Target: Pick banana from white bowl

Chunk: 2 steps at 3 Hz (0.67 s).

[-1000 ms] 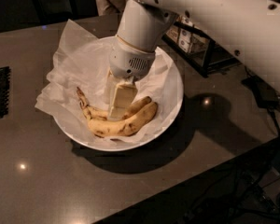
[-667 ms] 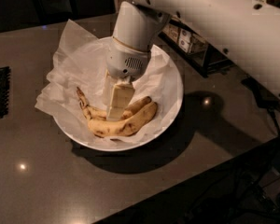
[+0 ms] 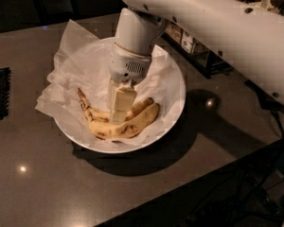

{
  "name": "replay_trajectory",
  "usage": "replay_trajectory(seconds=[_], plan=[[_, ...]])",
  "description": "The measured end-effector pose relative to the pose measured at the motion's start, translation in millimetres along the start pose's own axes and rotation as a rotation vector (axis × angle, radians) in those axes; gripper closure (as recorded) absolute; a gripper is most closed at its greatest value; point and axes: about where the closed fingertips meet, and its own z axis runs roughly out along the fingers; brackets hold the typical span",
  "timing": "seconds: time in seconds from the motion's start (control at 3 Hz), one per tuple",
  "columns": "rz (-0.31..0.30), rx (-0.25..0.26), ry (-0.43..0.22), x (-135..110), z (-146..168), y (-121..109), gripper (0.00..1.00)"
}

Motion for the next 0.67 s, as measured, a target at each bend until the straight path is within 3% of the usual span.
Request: replay_trajectory(seconds=[0.67], plan=[[0.032,-0.014,0.012,10.3,5.8,-2.1,0.51]])
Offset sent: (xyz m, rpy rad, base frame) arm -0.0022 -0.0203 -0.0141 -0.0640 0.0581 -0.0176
